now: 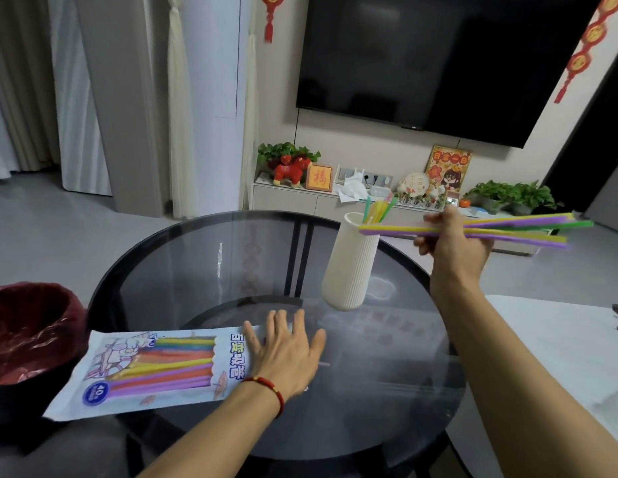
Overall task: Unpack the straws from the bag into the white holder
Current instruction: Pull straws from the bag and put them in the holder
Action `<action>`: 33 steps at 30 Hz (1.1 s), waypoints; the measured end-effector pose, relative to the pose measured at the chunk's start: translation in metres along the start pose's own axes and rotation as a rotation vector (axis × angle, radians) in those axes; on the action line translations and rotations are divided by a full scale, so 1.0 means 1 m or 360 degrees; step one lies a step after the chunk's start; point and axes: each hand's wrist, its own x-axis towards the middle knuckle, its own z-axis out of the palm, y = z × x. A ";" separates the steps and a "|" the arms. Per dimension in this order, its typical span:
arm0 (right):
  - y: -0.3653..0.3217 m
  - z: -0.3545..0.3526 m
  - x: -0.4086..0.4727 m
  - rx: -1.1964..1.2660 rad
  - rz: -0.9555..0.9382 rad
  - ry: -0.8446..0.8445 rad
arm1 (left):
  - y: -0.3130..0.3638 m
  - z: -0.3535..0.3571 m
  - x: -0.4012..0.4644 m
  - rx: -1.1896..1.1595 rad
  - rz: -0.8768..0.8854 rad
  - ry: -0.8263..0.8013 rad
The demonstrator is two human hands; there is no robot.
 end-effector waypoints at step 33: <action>-0.010 0.063 0.016 -0.1568 -0.0882 -0.0789 | -0.059 -0.036 -0.009 0.0436 0.0339 -0.0530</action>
